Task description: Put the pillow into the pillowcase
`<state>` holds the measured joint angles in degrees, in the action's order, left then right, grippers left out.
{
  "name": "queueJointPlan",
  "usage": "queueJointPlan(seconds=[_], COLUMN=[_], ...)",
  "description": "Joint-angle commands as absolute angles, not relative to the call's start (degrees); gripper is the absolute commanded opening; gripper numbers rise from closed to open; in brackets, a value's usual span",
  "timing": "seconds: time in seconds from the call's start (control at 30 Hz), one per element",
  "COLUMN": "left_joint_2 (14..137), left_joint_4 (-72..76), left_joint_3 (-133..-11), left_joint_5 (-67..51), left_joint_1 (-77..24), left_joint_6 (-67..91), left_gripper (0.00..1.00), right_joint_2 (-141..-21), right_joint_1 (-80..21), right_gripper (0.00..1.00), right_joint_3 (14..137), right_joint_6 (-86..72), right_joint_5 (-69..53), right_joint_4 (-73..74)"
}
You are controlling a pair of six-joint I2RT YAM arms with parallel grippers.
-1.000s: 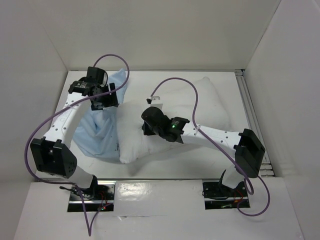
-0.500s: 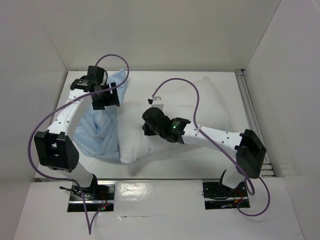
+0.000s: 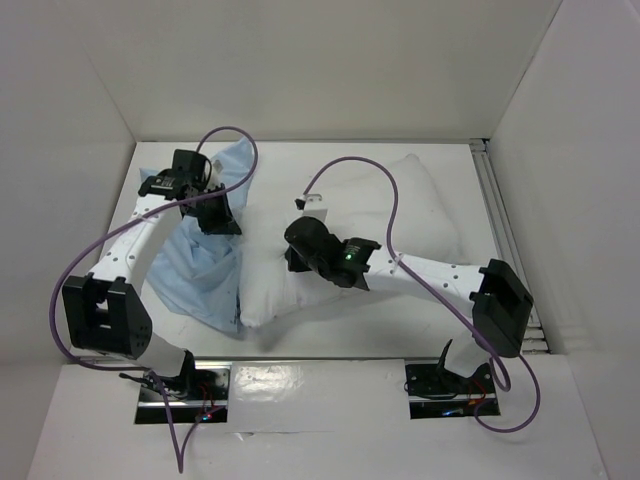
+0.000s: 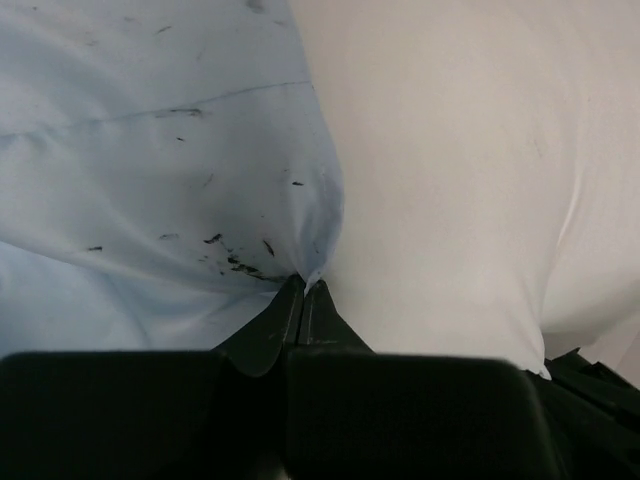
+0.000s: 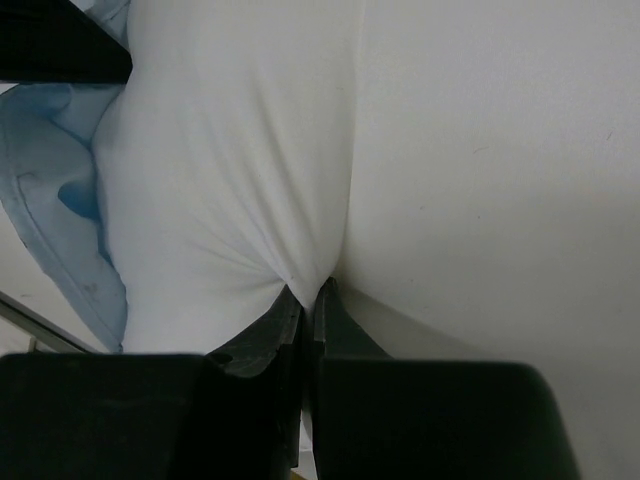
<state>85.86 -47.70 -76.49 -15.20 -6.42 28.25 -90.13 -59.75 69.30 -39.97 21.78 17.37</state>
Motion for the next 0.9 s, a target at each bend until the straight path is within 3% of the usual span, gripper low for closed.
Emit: queueJointPlan(seconds=[0.0, 0.2, 0.7, 0.87], left_joint_2=[86.57, 86.57, 85.43, 85.43], left_joint_4=[-47.2, -49.31, -47.11, -49.12], left_joint_3=[-78.48, -84.98, -87.27, -89.55], left_joint_5=[-17.59, -13.72, -14.85, -10.11], left_joint_1=[-6.5, -6.5, -6.5, -6.5], left_joint_6=[28.83, 28.83, 30.5, 28.56], left_gripper=[0.0, 0.0, 0.0, 0.0], right_joint_2=[-90.79, -93.51, -95.98, -94.84], right_joint_1=[-60.9, -63.97, -65.83, -66.35], right_gripper=[0.0, 0.0, 0.0, 0.0], right_joint_3=[68.38, 70.14, 71.72, 69.97], right_joint_6=[-40.43, -41.65, -41.66, -41.66], right_joint_5=[25.92, 26.01, 31.55, 31.55], right_joint_4=[16.36, 15.03, 15.64, 15.12])
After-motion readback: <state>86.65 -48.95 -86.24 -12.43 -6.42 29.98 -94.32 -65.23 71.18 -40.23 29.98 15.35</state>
